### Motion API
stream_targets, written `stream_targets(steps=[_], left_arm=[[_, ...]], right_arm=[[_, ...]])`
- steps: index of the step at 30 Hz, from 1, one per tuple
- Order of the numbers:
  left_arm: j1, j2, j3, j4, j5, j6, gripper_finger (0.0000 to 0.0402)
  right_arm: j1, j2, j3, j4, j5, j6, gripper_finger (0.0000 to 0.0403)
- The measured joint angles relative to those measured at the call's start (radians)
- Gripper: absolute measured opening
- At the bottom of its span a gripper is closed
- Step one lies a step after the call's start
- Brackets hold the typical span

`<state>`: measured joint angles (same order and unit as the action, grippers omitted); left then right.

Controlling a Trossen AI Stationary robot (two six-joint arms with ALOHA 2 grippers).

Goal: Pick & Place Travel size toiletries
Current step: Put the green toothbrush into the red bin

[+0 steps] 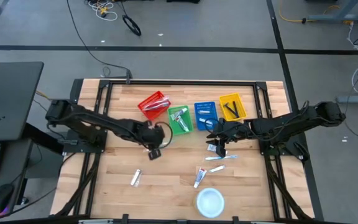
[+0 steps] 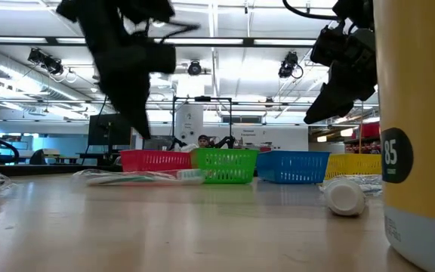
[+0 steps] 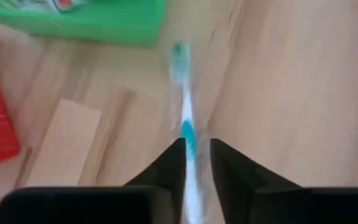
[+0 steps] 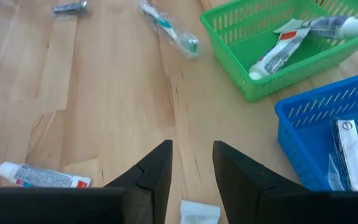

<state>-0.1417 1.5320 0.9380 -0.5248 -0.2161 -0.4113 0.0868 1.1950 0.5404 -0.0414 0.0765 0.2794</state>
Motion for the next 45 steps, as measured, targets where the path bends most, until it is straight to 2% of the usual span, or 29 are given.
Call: stream_targets(steps=[3,8,13,17,25,32,38,40,45], left_arm=[[-0.004,0.068,-0.022,0.051,-0.015,0.026,0.0115],[-0.003,0.158,-0.046,0.169,0.032,0.053,0.0164],[0.007,0.217,-0.042,0.181,0.036,0.067,0.0187],[0.022,0.232,-0.042,0.186,0.062,0.072,0.0163],[0.049,0.23,-0.04,0.188,0.064,0.043,0.0028],[0.057,0.168,0.017,0.042,0.009,-0.034,0.0039],[0.1,0.016,0.052,-0.166,-0.178,-0.035,0.0031],[0.136,-0.038,0.058,-0.163,-0.227,-0.028,0.0031],[0.257,-0.101,0.057,-0.148,-0.254,0.068,0.0035]], right_arm=[[0.0,0.0,0.0,-0.003,0.0,0.0,0.0124],[0.0,0.0,0.0,0.001,0.0,0.0,0.0124],[0.0,0.0,0.0,-0.001,0.0,0.0,0.0124],[0.0,0.0,0.0,0.001,0.0,0.0,0.0124],[0.0,0.0,0.0,0.0,0.0,0.0,0.0124],[0.0,0.0,0.0,0.0,0.0,0.0,0.0124],[0.0,0.0,0.0,0.0,0.0,0.0,0.0124],[0.0,0.0,0.0,0.002,0.0,0.0,0.0124],[0.0,0.0,0.0,0.002,0.001,0.0,0.0124]])
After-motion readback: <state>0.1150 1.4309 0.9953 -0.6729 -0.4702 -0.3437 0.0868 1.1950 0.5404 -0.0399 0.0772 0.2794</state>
